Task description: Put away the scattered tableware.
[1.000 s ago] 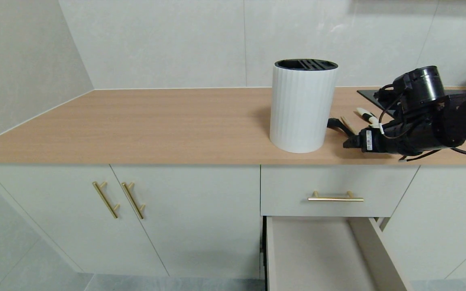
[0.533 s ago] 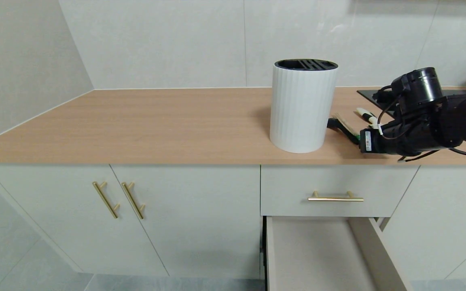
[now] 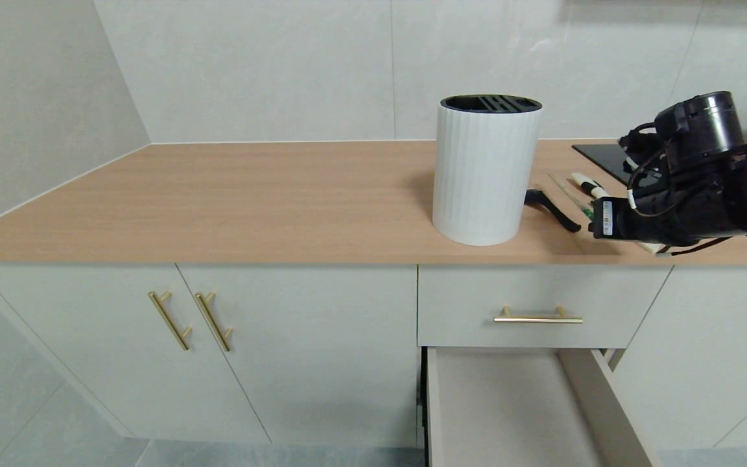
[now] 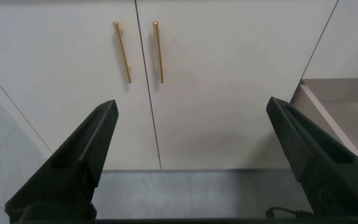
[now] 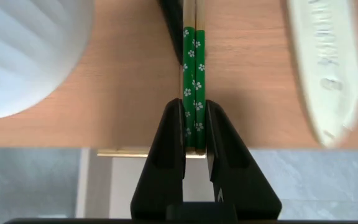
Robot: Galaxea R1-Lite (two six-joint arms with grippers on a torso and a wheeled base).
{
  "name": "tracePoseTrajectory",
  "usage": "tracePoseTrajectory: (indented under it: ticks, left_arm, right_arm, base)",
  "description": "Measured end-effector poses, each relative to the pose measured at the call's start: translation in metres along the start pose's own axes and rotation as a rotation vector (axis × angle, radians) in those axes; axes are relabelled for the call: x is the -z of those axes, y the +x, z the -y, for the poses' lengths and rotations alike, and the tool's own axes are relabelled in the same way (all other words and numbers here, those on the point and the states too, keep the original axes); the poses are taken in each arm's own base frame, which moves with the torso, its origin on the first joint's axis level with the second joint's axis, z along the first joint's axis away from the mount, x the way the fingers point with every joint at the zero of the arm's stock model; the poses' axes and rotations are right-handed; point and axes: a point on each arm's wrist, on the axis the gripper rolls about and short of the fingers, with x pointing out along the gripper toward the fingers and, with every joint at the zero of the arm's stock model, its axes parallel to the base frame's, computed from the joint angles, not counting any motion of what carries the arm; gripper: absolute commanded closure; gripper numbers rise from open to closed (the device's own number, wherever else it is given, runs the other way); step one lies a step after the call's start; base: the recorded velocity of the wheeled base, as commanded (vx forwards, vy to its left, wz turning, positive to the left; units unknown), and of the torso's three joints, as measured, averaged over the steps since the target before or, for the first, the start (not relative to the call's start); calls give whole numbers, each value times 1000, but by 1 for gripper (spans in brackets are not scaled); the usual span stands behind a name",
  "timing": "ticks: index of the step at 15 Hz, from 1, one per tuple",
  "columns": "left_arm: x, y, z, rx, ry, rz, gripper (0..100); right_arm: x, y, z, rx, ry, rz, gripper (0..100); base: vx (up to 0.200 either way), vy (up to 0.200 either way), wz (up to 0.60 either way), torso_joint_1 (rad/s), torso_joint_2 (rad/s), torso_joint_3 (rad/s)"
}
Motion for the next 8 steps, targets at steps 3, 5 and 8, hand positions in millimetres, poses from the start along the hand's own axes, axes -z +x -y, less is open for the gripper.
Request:
tracePoseTrajectory:
  ticks: [3, 5, 8]
  left_arm:
    - [0, 0, 0, 0, 0, 0, 0]
    - [0, 0, 0, 0, 0, 0, 0]
    - [0, 0, 0, 0, 0, 0, 0]
  right_arm:
    - [8, -51, 6, -25, 20, 1, 100]
    - [23, -88, 16, -51, 15, -64, 100]
    - [40, -142, 28, -194, 30, -133, 100]
  base:
    - [0, 0, 0, 0, 0, 0]
    - [0, 0, 0, 0, 0, 0]
    - [0, 0, 0, 0, 0, 0]
